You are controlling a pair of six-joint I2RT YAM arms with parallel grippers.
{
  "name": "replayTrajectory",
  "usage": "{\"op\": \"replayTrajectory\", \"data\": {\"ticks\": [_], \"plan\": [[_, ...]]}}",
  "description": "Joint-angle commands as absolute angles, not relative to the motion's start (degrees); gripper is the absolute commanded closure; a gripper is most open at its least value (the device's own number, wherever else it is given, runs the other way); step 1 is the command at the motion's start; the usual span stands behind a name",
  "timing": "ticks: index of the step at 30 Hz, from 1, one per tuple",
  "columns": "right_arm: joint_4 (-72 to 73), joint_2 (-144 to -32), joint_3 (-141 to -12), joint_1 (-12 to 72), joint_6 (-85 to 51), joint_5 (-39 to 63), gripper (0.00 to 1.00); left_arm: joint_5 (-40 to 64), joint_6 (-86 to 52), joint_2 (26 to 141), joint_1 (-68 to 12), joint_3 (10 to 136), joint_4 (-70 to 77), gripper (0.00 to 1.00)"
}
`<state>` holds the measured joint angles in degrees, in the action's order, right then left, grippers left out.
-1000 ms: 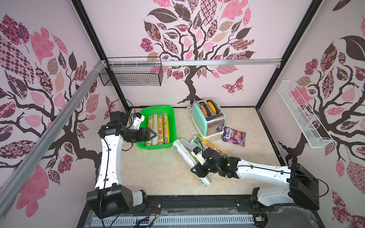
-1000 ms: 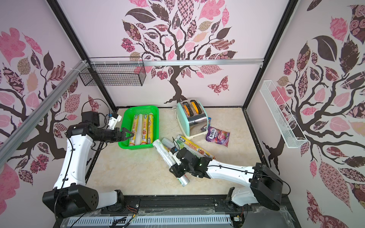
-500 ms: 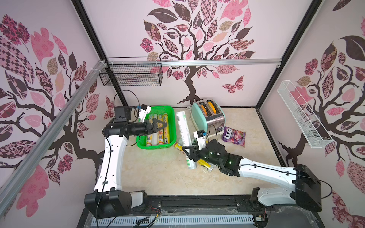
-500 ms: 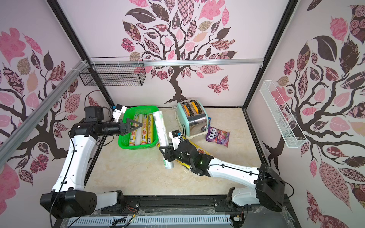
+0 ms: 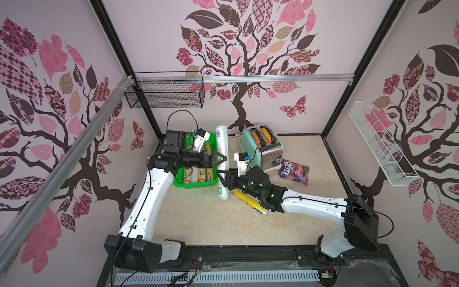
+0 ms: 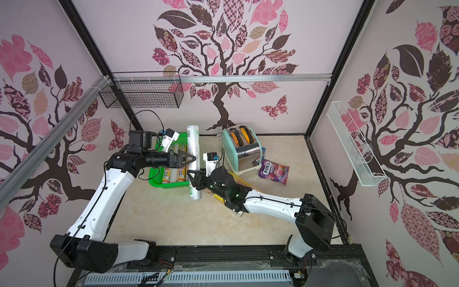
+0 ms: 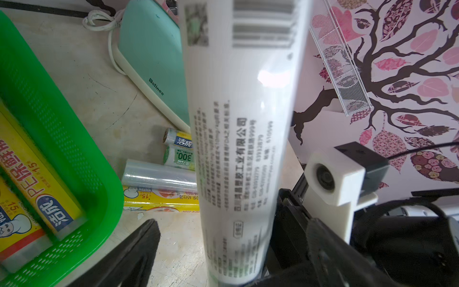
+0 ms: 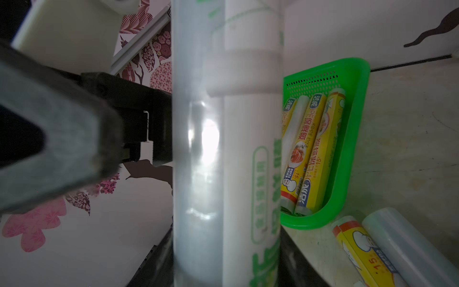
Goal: Put the plastic wrap into the basket
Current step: Pick up the plastic wrap from the center of the board.
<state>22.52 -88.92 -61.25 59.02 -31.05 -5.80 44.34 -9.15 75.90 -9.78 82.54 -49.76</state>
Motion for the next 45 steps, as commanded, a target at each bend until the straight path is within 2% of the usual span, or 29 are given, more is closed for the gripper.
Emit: {"op": "replayTrajectory", "data": {"ticks": [1, 9, 19, 23, 33, 40, 45], "plan": [[29.4, -89.2, -66.1, 59.2, -31.2, -6.2, 0.59, 41.8, -9.2, 76.5, -11.4, 83.0, -48.2, 0.14], [30.9, -91.5, -68.2, 59.2, -29.7, -6.9, 0.59, 43.8, -10.7, 79.0, -12.7, 84.0, -48.0, 0.18], [31.2, -93.3, -69.4, 59.2, -29.0, -6.7, 0.59, 44.6, -10.6, 81.5, -12.7, 85.4, -48.7, 0.46], [30.2, -93.3, -69.2, 59.2, -28.7, -7.4, 0.49, 43.8, -9.5, 81.5, -12.7, 85.6, -49.5, 0.54], [27.2, -91.5, -66.5, 59.2, -26.4, -0.3, 0.25, 41.8, -6.6, 81.7, -11.4, 86.0, -52.7, 0.54], [23.6, -85.9, -59.6, 59.2, -24.9, 2.8, 0.16, 36.8, -3.4, 81.5, -7.1, 86.0, -54.8, 0.54], [18.3, -82.1, -55.4, 59.2, -22.5, 4.8, 0.16, 28.7, 2.4, 81.2, -4.7, 84.7, -56.9, 0.53]]}}
